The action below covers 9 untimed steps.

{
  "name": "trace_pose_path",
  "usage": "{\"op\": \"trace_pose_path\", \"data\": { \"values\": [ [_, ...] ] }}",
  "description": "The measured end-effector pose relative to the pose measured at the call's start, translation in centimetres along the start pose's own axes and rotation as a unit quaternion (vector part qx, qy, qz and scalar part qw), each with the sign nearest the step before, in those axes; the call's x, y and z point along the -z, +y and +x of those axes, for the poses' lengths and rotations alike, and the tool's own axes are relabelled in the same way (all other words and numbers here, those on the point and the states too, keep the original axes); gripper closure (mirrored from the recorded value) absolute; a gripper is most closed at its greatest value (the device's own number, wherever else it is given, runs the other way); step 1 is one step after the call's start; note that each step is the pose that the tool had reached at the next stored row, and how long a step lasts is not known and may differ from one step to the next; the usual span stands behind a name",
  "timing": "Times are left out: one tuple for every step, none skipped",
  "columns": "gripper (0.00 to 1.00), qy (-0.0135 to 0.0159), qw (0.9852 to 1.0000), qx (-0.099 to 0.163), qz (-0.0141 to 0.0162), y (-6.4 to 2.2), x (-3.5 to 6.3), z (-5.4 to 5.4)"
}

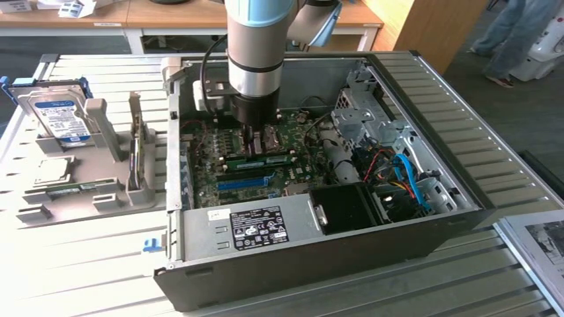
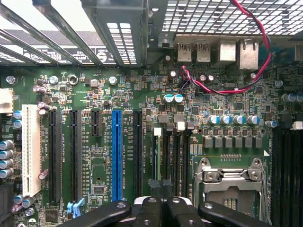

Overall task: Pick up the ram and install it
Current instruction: 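Press down the ram until it locks into place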

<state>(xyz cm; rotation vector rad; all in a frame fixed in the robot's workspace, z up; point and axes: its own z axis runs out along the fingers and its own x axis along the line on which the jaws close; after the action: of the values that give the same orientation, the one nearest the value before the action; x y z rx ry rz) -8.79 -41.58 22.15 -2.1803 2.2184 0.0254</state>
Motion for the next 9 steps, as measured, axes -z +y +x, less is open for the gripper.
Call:
{"op": "trace_pose_path", "data": {
  "values": [
    [0.9,0.0,1.0,0.0,0.0,0.0,0.0,0.0],
    [0.9,0.0,1.0,0.0,0.0,0.0,0.0,0.0],
    [0.9,-0.0001,1.0,0.0,0.0001,0.0,0.01,0.0],
    [0.9,-0.0002,1.0,0.0,0.0001,0.0,0.04,-0.01],
    [0.9,-0.0005,1.0,0.0,0.0003,-0.01,0.09,-0.02],
    [0.9,-0.0007,1.0,0.0,0.0007,-0.03,0.14,-0.02],
    [0.9,-0.0005,1.0,0.0,0.0004,-0.02,0.25,-0.02],
    [0.9,0.0,1.0,0.0,0.0001,-0.01,0.38,-0.01],
    [0.9,-0.0001,1.0,0.0,0.0001,-0.02,0.46,-0.02]
  ]
}}
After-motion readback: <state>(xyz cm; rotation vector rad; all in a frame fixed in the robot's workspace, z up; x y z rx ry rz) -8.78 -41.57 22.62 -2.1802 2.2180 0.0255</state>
